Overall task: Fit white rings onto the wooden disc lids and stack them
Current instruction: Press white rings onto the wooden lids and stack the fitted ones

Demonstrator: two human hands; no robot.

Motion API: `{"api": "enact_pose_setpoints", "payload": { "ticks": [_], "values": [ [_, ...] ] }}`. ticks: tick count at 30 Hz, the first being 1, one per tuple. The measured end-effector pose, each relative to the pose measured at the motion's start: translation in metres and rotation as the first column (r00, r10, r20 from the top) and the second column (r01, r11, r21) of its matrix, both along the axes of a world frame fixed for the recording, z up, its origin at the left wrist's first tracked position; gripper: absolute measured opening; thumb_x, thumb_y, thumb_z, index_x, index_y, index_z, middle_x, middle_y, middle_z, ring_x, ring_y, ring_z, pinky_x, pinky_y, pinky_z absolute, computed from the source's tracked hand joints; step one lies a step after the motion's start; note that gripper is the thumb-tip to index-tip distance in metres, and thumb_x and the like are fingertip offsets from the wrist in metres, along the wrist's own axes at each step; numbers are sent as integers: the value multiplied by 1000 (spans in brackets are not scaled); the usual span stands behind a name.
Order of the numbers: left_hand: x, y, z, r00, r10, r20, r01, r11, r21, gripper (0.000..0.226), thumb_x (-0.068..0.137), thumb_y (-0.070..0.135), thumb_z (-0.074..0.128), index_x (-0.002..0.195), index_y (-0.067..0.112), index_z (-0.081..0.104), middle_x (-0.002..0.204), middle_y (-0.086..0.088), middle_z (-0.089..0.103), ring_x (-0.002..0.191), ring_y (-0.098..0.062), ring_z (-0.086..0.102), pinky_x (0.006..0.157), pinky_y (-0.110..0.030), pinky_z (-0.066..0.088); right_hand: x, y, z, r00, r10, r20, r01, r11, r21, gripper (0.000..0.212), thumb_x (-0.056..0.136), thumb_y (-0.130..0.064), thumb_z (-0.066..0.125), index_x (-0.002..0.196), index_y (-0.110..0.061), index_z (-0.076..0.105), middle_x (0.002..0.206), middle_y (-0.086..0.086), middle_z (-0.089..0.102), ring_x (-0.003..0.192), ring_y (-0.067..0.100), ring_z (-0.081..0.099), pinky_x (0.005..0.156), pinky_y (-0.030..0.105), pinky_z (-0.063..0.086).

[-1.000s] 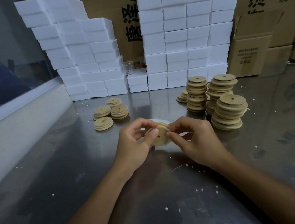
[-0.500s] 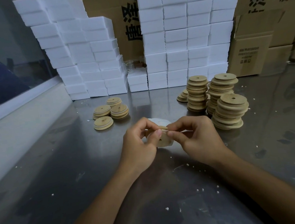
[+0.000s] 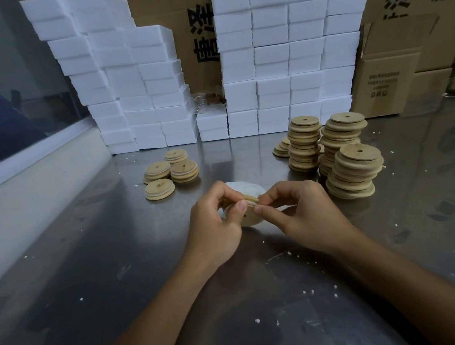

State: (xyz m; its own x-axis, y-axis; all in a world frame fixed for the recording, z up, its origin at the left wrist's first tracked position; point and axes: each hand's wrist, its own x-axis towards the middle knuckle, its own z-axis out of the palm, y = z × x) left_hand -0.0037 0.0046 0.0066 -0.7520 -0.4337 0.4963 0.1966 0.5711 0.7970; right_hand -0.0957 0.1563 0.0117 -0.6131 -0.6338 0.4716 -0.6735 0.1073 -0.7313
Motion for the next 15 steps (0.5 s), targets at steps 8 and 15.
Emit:
{"api": "enact_pose_setpoints", "payload": {
  "ticks": [8,15],
  "values": [
    [2,4,6,1000,-9,4,8,967,256,17,91,4,63,80,15,59,85,-6,69,86,-20,69,71,-51,60,1,0,0,1000,-17,-5,16,1000,-18,9,85,-25,76,87,-18,73,85,-7,75,82,6,72,73,32,62],
    [3,9,14,998,-51,-33,60,735,676,14,95,3,56,81,7,56,98,-20,67,97,-35,67,67,-55,59,2,-4,-2,987,-13,158,34,991,-133,10,83,-16,79,80,-16,70,73,-6,73,66,10,71,62,25,55]
  ]
}}
